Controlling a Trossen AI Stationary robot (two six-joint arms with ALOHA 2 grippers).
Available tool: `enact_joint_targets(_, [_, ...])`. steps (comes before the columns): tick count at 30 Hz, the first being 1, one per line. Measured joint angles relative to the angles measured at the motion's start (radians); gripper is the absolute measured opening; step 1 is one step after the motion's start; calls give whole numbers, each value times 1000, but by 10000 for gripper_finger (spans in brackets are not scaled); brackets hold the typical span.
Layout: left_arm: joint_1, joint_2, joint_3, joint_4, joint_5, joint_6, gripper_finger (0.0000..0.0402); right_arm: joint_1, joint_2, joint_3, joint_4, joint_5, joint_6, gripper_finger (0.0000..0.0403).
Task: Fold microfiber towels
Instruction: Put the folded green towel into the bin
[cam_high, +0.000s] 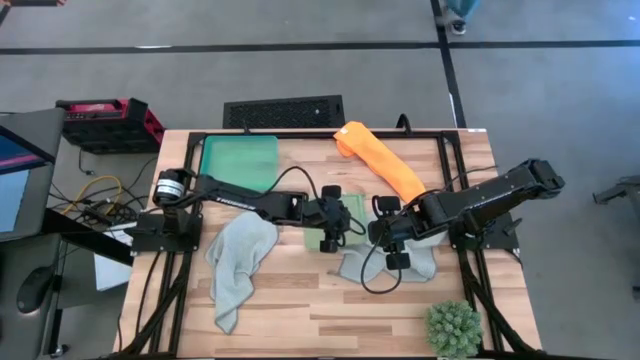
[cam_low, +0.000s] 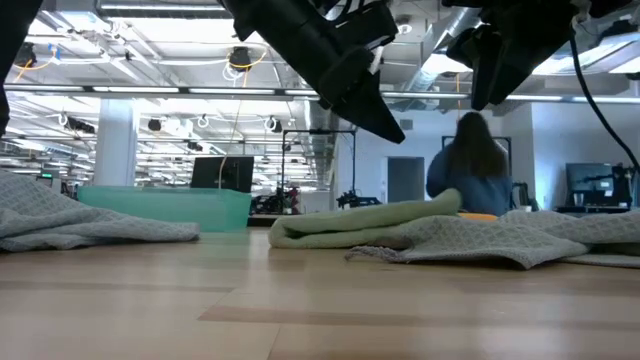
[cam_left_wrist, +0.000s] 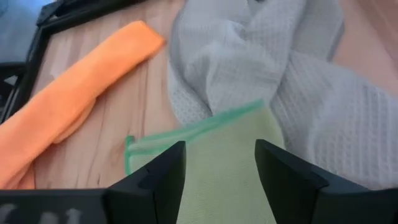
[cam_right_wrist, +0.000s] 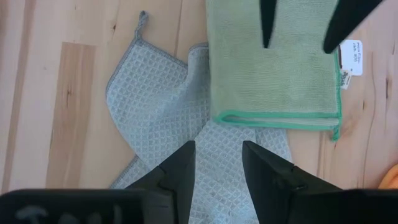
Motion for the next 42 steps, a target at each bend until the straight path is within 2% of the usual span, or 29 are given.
enact_joint_targets(5, [-6, -45, 0, -136, -18, 3, 185, 0, 0, 0, 0, 0, 0, 154])
enact_joint_targets(11, [-24, -124, 0, -386, -25, -106, 184, 0, 0, 0, 10, 0, -8, 154])
enact_joint_targets(16, [-90, -132, -5, -532, -27, -189, 184, 2, 0, -1, 37, 0, -26, 154])
enact_joint_targets(21, [-183, -131, -84, -518, -67, -280, 184, 2, 0, -64, 181, -2, -55, 154])
enact_joint_targets(27, [-251, -131, -173, -363, -143, -329, 184, 1, 0, -183, 361, 0, -145, 154])
enact_joint_targets(33, [-264, -131, -266, -165, -193, -254, 184, -6, 0, -299, 517, 0, -262, 154])
enact_joint_targets(36, [-260, -131, -313, -66, -218, -210, 184, -19, 0, -344, 563, 2, -264, 154])
enact_joint_targets(42, [-260, -131, -359, 11, -265, -164, 184, -45, 0, -381, 600, 4, -246, 154])
